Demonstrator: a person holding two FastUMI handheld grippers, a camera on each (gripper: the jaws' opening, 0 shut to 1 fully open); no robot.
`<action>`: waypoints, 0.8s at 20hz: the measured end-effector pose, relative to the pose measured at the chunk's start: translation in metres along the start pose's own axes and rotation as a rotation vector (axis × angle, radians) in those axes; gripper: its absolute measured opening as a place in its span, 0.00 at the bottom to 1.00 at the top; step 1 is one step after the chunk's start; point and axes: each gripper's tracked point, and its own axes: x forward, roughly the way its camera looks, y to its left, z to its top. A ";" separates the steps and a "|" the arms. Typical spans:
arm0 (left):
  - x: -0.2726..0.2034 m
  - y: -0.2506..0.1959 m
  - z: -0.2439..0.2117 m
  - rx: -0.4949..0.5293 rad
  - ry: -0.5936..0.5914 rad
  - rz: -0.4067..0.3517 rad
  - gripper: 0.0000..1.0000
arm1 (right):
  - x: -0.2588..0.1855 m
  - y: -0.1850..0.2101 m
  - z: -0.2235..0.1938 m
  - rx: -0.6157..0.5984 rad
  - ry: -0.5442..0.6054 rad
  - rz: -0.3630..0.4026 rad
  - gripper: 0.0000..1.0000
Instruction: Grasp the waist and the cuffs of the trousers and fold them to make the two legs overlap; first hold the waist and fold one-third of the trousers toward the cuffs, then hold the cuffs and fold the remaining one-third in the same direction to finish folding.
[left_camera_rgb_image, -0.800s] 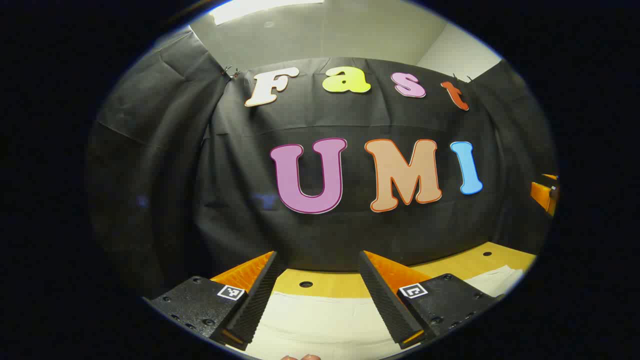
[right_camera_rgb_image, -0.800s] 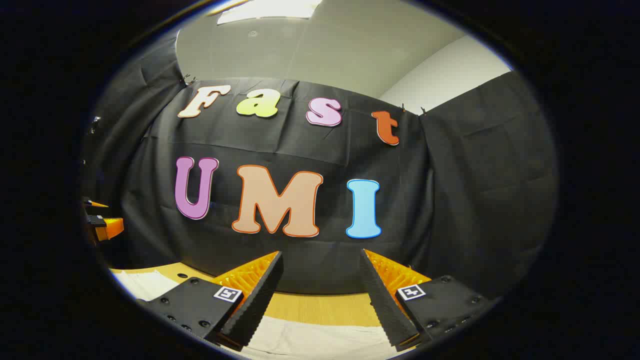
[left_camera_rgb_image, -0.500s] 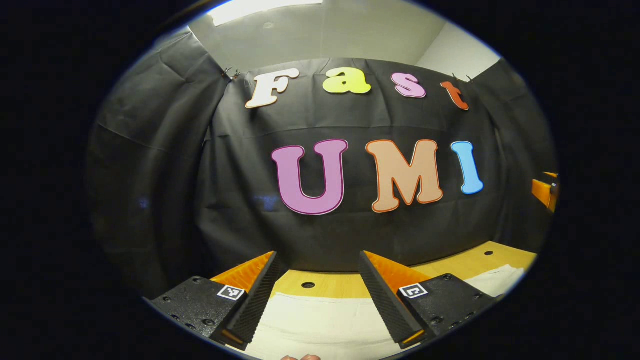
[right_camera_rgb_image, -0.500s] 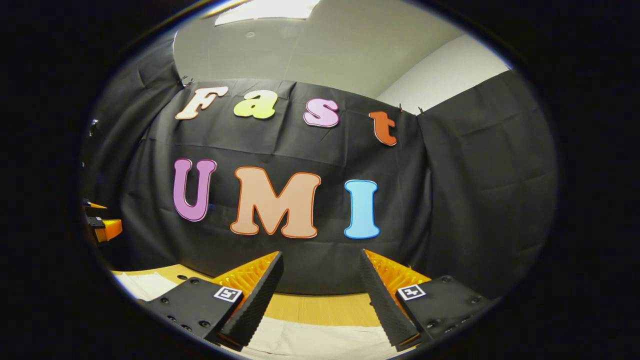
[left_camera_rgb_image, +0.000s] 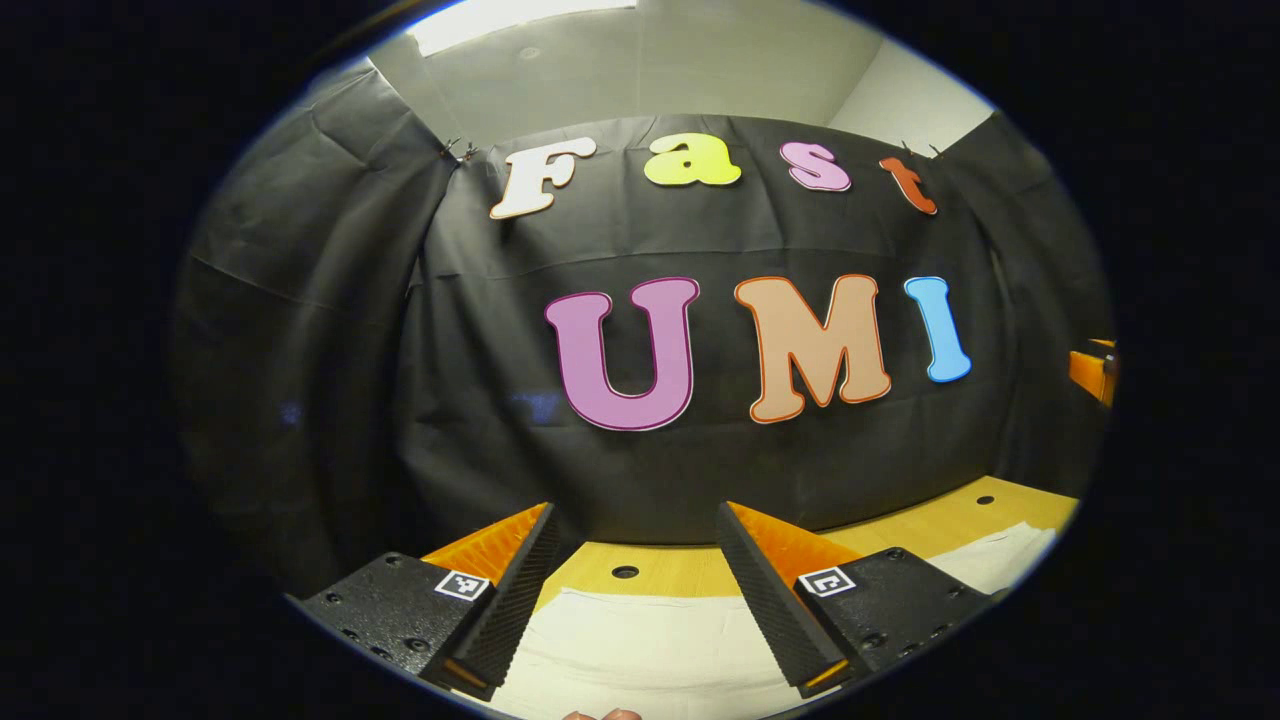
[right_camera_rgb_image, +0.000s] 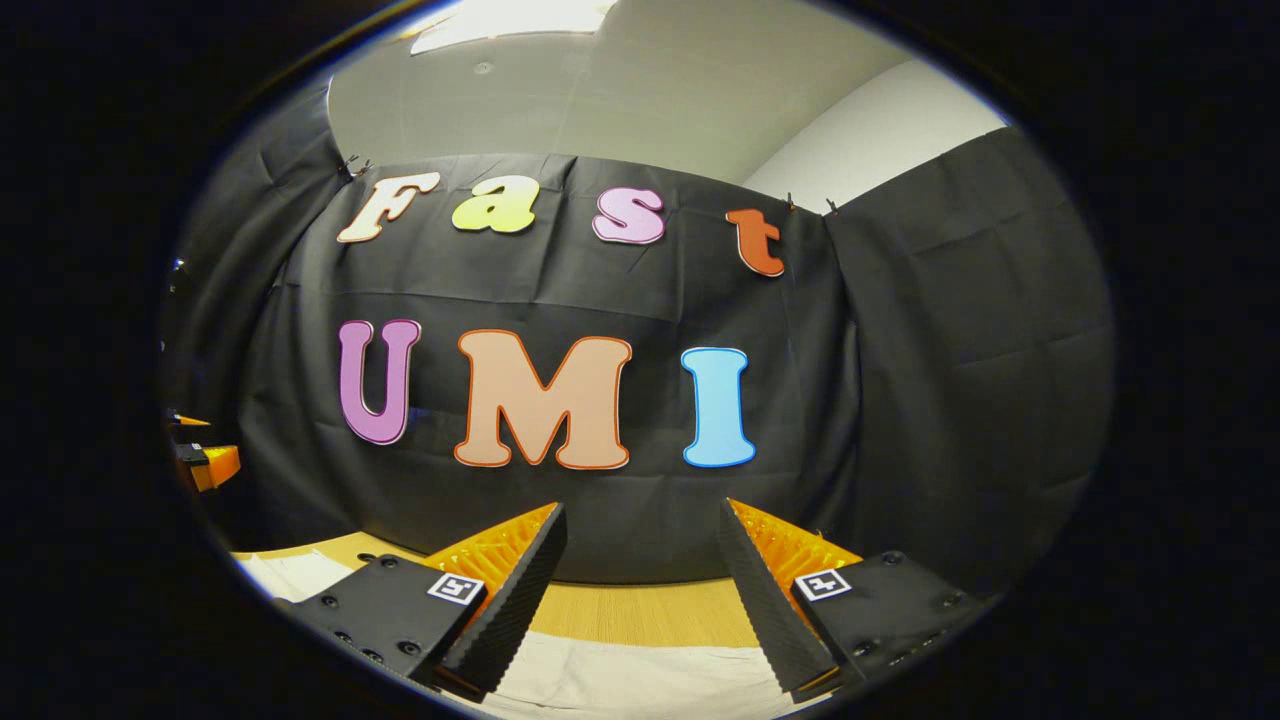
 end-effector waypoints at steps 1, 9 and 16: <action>0.001 -0.001 0.000 0.003 0.001 -0.002 0.95 | 0.000 0.000 0.001 0.000 -0.005 0.005 0.96; 0.005 -0.008 0.003 0.018 -0.003 -0.013 0.95 | 0.001 -0.009 -0.014 -0.055 0.026 0.055 0.97; 0.004 -0.008 0.000 0.009 0.007 -0.007 0.96 | -0.012 -0.059 -0.046 -0.247 0.102 0.071 0.97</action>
